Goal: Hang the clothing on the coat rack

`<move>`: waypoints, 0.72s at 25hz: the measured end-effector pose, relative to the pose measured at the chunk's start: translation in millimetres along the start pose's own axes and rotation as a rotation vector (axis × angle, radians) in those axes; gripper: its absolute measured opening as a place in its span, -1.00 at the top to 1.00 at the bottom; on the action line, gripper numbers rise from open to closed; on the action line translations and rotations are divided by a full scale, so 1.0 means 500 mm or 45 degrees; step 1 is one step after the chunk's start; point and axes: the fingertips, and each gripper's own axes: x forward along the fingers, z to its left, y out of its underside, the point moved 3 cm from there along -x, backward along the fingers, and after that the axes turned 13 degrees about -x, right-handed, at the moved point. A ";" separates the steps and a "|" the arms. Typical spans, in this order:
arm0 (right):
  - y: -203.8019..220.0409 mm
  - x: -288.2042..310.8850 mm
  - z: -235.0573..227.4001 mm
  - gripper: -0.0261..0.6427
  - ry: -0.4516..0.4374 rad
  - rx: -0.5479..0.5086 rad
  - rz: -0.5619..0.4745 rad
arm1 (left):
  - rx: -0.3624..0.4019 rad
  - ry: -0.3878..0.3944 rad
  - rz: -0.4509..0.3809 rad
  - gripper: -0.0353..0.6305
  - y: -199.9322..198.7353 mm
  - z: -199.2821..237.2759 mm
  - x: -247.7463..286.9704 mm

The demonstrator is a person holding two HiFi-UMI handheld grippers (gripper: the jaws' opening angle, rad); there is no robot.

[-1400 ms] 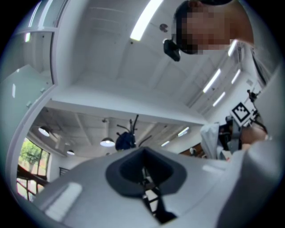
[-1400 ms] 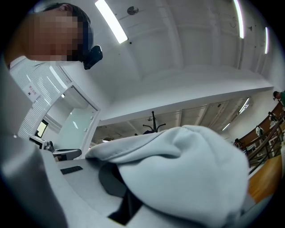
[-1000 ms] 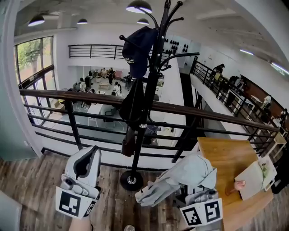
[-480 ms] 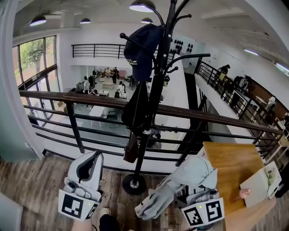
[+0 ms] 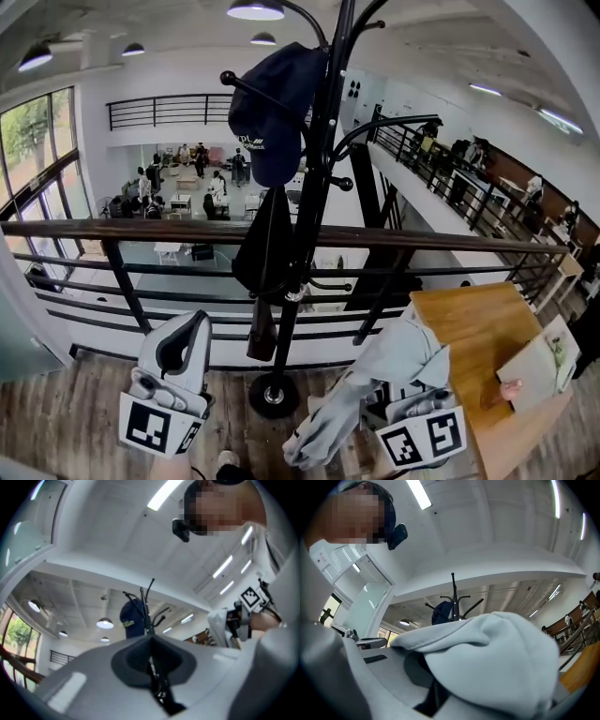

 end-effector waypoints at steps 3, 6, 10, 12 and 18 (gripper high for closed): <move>0.010 0.038 0.005 0.89 0.061 -0.022 0.014 | -0.018 0.065 -0.008 0.88 0.011 0.041 0.045; 0.017 0.072 0.014 0.89 0.106 -0.044 0.022 | -0.039 0.111 -0.010 0.88 0.026 0.078 0.076; 0.018 0.107 0.031 0.89 0.148 -0.075 0.030 | -0.072 0.161 -0.011 0.88 0.041 0.120 0.104; 0.016 0.123 0.038 0.89 0.164 -0.089 0.030 | -0.086 0.191 -0.010 0.88 0.048 0.136 0.115; -0.005 0.189 0.046 0.89 0.203 -0.165 0.032 | -0.121 0.266 -0.019 0.88 0.069 0.187 0.148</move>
